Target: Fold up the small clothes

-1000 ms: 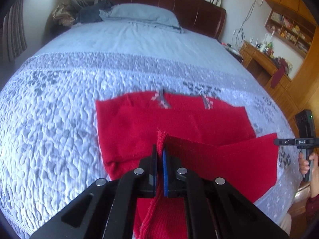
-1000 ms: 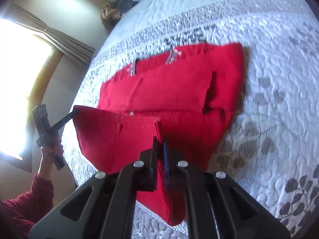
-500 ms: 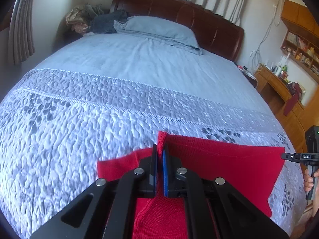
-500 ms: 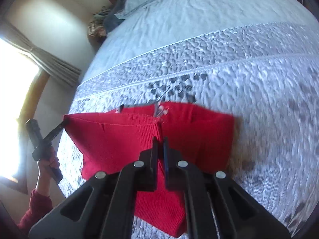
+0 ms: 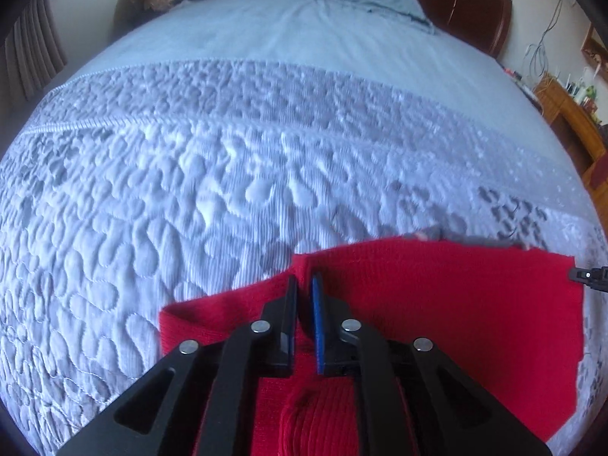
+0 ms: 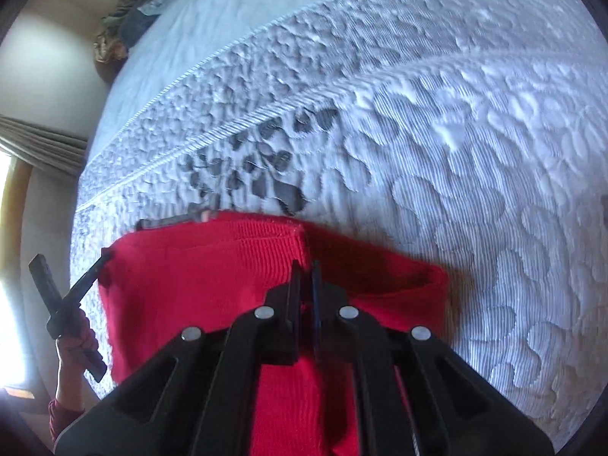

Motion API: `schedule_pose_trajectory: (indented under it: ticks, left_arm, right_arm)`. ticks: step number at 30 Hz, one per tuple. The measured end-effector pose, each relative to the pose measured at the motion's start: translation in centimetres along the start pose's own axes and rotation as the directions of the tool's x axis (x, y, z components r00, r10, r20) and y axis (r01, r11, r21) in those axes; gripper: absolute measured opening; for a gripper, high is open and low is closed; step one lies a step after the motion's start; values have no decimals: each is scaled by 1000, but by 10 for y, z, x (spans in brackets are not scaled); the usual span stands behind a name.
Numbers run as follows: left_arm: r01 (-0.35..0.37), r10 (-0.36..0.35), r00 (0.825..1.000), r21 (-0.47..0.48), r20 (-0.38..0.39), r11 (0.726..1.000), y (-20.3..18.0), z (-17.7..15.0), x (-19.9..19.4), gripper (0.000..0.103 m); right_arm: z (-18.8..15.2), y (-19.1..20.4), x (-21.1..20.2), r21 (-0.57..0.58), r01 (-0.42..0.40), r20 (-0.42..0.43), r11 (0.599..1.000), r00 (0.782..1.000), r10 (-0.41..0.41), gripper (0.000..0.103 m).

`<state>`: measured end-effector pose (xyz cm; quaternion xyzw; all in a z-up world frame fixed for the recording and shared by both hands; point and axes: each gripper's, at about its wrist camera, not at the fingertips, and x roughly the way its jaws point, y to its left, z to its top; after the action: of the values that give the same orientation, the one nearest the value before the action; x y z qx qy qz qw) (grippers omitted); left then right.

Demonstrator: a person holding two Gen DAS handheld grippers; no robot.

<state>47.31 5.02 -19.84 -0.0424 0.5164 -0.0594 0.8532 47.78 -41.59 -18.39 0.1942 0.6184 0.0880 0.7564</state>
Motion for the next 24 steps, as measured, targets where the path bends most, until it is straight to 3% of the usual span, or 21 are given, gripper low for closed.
schedule_pose_trajectory:
  ticks: [2,5,7,10,11,13,16,19,24]
  left_arm:
    - [-8,8,1000,0,4,1000,0,-2,1,15]
    - [-35,35,999,-6,-2,999,1,-2,-9,41]
    - [-42,42,999,0,5,999,2,-5,-28,42]
    - [-9,9,1000,-14,-10,1000,7,-15,-69,60]
    - [-2,1,1000,-24,-20,1000,10,-23,-84,66]
    - [36,-39,997,-47,-64,998,18,-49,-110,75]
    - [89,-97,990,-77,-105,993,31,-91,-131,76]
    - [54,-69,987,-101,-147,993,37,-129,-132,76]
    - [95,-120,974,-133,-193,986,30,-163,-122,76]
  right_arm:
    - [-2,-5,3,13,9,3,1000,1000,-9,13]
    - [-9,-6,-4,14,1,23,1000,1000,-1,18]
    - [-17,-8,-20,21,-2,39,1000,999,1,29]
    - [-45,0,-59,-50,40,47,998,998,-38,42]
    - [-58,3,-70,-73,42,39,996,998,-39,58]
    - [-86,8,-85,-111,34,14,993,999,-32,76]
    - [-131,10,-95,-156,14,-44,988,999,-21,75]
    - [-165,6,-87,-149,10,-90,989,996,-24,75]
    - [-186,3,-62,-76,-54,-127,996,991,44,75]
